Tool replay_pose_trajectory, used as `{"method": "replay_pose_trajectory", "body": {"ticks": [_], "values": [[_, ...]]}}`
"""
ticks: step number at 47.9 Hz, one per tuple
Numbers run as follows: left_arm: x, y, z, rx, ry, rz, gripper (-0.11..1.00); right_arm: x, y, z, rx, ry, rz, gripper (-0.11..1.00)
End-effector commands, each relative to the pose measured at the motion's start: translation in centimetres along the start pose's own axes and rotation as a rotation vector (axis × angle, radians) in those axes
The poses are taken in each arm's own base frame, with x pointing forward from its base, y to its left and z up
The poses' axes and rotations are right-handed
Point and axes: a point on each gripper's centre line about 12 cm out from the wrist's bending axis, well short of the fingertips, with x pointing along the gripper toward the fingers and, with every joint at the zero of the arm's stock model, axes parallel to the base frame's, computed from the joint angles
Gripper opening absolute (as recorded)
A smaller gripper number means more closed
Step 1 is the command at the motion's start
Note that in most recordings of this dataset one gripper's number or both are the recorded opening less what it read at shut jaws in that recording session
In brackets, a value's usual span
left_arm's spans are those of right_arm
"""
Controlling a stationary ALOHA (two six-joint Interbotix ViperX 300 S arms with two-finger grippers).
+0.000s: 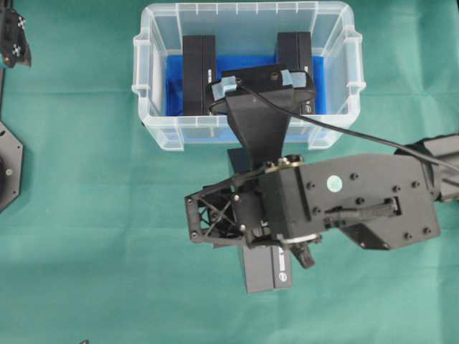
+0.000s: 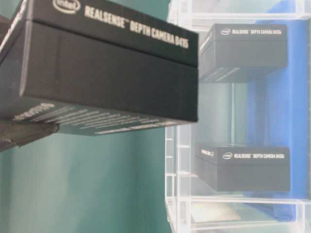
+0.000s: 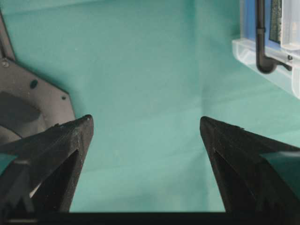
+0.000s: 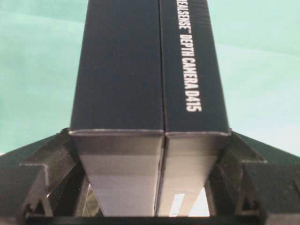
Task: Take out the box from the case.
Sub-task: 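Carry the box toward the front of the table with the right gripper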
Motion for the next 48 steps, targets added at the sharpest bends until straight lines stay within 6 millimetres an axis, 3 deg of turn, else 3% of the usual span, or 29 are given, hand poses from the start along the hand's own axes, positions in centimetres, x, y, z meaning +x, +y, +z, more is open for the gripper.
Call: {"method": "replay_pose_trajectory", "body": {"ticks": [1, 26, 48], "values": [[-0.3, 0.0, 0.1, -0.003, -0.01, -0.01, 0.96, -1.9, -0.4, 0.2, 0.003, 0.009, 0.047, 0.66], [-0.3, 0.0, 0.1, -0.006, -0.008, -0.009, 0.96, 2.4, 0.0, -0.1, -0.011, 0.009, -0.005, 0.67], [-0.3, 0.0, 0.1, -0.006, -0.009, -0.008, 0.96, 10.9, 0.2, -2.0, -0.016, 0.099, 0.023, 0.66]]}}
